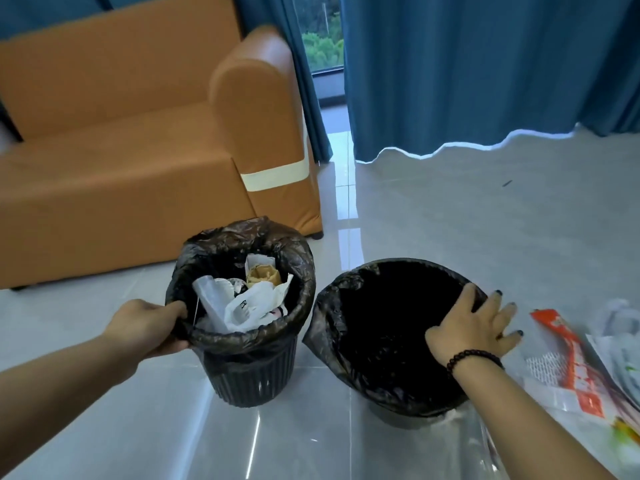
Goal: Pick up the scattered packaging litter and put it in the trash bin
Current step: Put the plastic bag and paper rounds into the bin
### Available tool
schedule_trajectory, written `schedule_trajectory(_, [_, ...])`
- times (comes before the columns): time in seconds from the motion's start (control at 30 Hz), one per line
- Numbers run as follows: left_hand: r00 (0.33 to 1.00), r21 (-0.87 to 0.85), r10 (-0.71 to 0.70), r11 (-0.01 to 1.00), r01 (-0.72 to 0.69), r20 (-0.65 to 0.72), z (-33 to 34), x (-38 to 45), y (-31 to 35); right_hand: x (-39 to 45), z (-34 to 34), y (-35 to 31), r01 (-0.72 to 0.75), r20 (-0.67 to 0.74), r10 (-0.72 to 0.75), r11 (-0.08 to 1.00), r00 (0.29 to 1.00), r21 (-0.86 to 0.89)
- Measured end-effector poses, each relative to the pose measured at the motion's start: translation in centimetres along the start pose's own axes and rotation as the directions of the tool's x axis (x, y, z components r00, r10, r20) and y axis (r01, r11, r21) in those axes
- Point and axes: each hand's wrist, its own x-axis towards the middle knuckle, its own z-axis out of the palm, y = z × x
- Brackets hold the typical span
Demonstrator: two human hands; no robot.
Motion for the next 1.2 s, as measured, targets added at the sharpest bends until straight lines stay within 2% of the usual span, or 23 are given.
schedule_trajectory(0.07, [1.000, 0.009, 0.025, 1.000, -0.025, 0.004, -0.1, 0.0, 0.7, 0.5, -0.1, 1.4, -0.100, 0.056, 0.095, 0.989, 0.994, 0.111])
schedule_trajectory(0.13, [0.999, 0.005, 0.043, 0.999, -0.043, 0.018, -0.3, 0.0, 1.2, 0.8, -0.3, 2.6, -0.212, 0.156, 0.171, 0.930, 0.973, 0.301])
schedule_trajectory(0.2, [0.999, -0.013, 0.047, 0.999, -0.047, 0.025, -0.8, 0.0, 1.5, 1.0, 0.0, 3.6, -0.271, 0.237, 0.194, 0.894, 0.952, 0.356])
schedule_trajectory(0.37, [0.998, -0.126, 0.062, 0.990, -0.060, 0.013, -2.9, 0.8, 2.9, 0.6, 0.7, 4.5, -0.248, 0.225, 0.169, 0.886, 0.959, 0.393])
schedule_trajectory(0.5, [0.996, -0.248, 0.091, 0.964, -0.095, -0.026, -4.3, 1.7, 3.9, -0.8, 3.1, 2.5, -0.261, 0.237, 0.158, 0.822, 0.959, 0.506])
schedule_trajectory(0.67, [0.985, -0.353, 0.149, 0.921, -0.168, -0.081, -7.1, 3.8, 6.4, -1.5, 9.1, -3.5, -0.374, 0.399, 0.122, 0.665, 0.909, 0.647])
schedule_trajectory(0.73, [0.972, -0.362, 0.198, 0.903, -0.231, -0.126, -8.5, 4.8, 7.8, -1.7, 11.6, -6.4, -0.454, 0.505, 0.061, 0.539, 0.861, 0.709])
schedule_trajectory(0.93, [0.940, -0.399, 0.289, 0.852, -0.338, -0.179, -9.7, 7.3, 10.6, -7.0, 13.6, -16.2, -0.528, 0.566, -0.119, 0.247, 0.816, 0.812])
schedule_trajectory(1.0, [0.938, -0.407, 0.310, 0.845, -0.348, -0.159, -8.9, 7.4, 10.9, -8.0, 14.2, -18.1, -0.548, 0.588, -0.182, 0.227, 0.788, 0.805])
schedule_trajectory(1.1, [0.944, -0.427, 0.316, 0.844, -0.324, -0.093, -7.3, 7.7, 11.0, -9.1, 13.7, -19.5, -0.548, 0.600, -0.244, 0.251, 0.762, 0.798])
schedule_trajectory(1.2, [0.941, -0.406, 0.338, 0.860, -0.309, 0.001, -5.0, 6.7, 11.2, -8.9, 11.8, -18.0, -0.518, 0.594, -0.205, 0.327, 0.778, 0.790])
